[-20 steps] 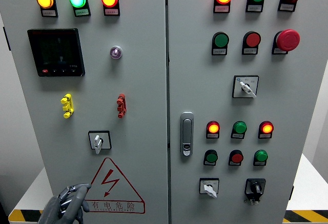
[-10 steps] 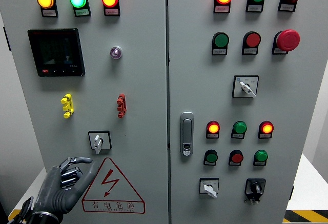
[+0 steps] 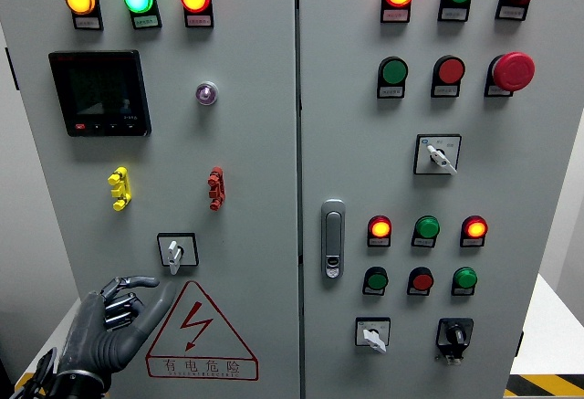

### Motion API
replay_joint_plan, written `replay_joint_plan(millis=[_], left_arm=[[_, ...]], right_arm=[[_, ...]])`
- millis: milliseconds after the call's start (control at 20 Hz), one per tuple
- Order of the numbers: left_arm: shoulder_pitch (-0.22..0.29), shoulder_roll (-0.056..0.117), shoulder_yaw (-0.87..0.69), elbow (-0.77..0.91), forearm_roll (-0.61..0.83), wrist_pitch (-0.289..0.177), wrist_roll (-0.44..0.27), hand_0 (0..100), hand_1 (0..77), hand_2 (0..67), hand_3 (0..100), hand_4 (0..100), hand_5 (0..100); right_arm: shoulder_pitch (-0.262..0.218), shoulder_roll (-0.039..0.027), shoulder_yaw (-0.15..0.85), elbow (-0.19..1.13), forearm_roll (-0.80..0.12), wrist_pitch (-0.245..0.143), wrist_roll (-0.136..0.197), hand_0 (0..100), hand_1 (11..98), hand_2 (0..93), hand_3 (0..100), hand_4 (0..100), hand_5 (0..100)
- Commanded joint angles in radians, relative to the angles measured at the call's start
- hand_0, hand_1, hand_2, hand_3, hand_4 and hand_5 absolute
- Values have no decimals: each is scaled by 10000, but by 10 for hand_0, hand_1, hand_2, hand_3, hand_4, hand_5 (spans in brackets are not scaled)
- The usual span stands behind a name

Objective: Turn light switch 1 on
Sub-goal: 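Raise the left hand up toward the rotary switch below the yellow connector, then place the left hand's fingers against the rotary switch handle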

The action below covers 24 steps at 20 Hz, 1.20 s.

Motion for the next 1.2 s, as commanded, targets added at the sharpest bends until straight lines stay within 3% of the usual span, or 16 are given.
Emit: replay_joint_plan(millis=[0, 250, 400, 650, 800, 1150], left_arm=[[-160, 15, 2, 24, 6, 159, 119, 0, 575, 438, 917, 1000, 1000], [-483, -31, 17, 70, 435, 236, 273, 0, 672, 459, 910, 1000, 1000], [-606, -31, 17, 86, 466, 251, 395, 0, 685, 462, 910, 1000, 1000], [-897, -46, 17, 131, 543, 267, 777, 0, 688, 464, 909, 1000, 1000], [-1127, -77, 17, 300, 589, 526, 1130, 0, 674, 465, 907, 1000, 1000], [-1158, -138, 201, 315, 650, 681, 1576, 0, 637, 475, 904, 1000, 1000]], right_arm=[[-1, 6, 0, 6, 1, 6, 0, 0, 195, 0, 194, 191, 106], [-1, 6, 0, 6, 1, -9, 0, 0, 195, 0, 194, 191, 106], [-1, -9, 0, 6, 1, 6, 0, 0, 195, 0, 194, 191, 106], [-1, -9, 0, -9, 1, 6, 0, 0, 195, 0, 194, 191, 106], [-1, 6, 0, 6, 1, -9, 0, 0, 195, 0, 194, 191, 106], [-1, 6, 0, -9, 1, 6, 0, 0, 195, 0, 194, 191, 106]])
